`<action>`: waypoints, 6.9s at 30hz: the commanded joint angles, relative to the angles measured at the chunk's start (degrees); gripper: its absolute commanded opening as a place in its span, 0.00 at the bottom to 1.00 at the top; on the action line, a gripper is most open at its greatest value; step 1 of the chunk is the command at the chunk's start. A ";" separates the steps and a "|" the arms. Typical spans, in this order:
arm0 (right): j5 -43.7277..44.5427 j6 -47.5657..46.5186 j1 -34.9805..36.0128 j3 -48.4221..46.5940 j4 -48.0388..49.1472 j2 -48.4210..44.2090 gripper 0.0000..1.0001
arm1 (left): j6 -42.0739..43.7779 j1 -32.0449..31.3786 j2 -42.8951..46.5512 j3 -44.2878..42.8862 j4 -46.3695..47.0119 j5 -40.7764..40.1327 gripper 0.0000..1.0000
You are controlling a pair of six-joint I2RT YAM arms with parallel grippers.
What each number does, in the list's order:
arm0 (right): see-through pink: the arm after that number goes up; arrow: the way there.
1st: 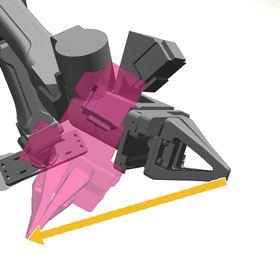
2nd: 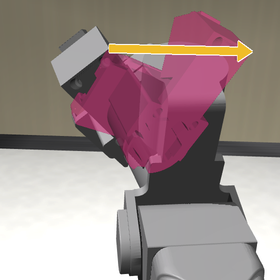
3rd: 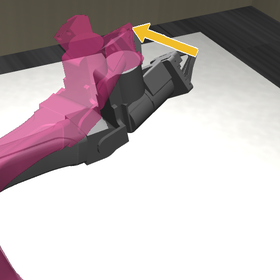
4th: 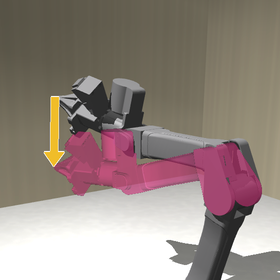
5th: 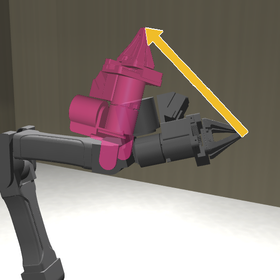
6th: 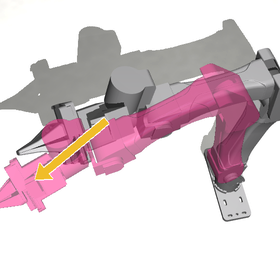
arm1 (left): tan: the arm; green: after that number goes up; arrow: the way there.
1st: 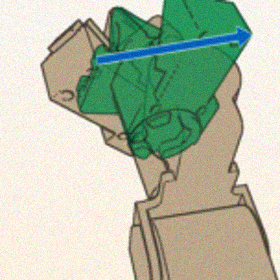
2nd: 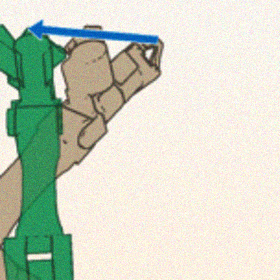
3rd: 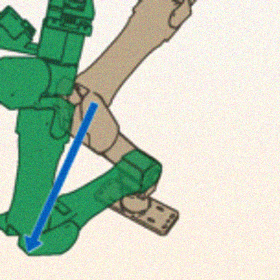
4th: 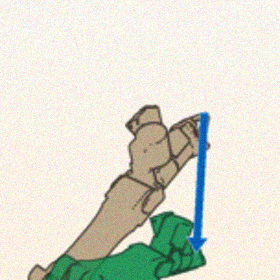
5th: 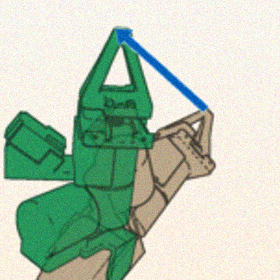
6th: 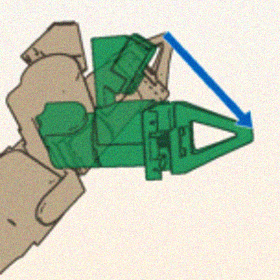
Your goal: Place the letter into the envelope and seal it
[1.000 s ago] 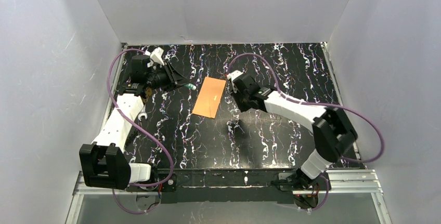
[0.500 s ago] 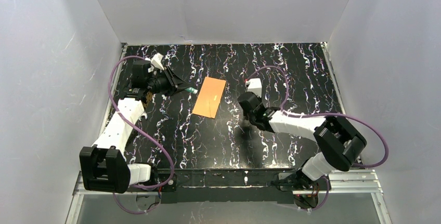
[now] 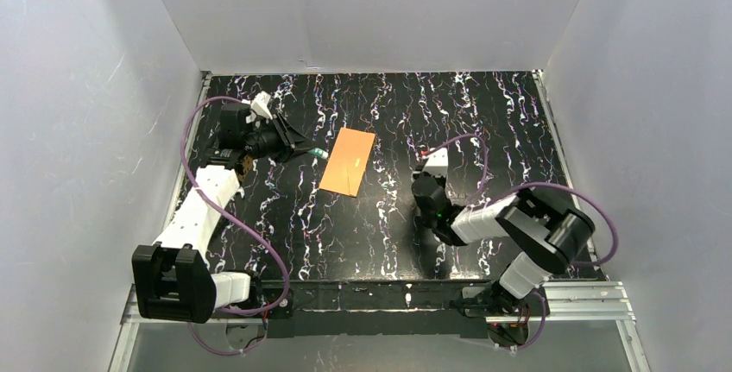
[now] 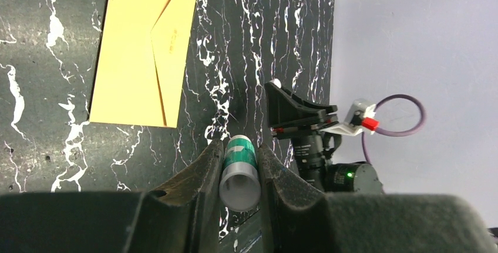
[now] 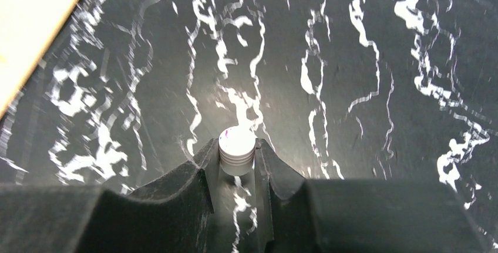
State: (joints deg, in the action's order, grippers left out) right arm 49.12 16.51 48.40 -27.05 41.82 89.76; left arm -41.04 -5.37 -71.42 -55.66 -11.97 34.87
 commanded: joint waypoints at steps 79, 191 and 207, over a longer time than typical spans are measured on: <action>-39.63 9.90 -18.70 -51.39 -85.90 19.96 0.50 | -7.31 0.27 5.98 6.76 2.39 3.27 0.00; -93.21 58.13 -10.34 -61.80 -16.20 13.79 0.01 | -42.50 -15.91 -7.82 -8.15 35.43 19.38 0.00; -90.70 73.19 -11.23 -56.64 10.00 16.69 0.01 | -49.53 -19.33 -11.61 -8.33 47.74 20.50 0.00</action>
State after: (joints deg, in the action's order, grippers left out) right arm -42.33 85.38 30.85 -84.47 41.34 105.10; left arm -89.36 -12.16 -82.30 -64.18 33.52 36.36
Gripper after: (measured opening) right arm 0.307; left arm 0.212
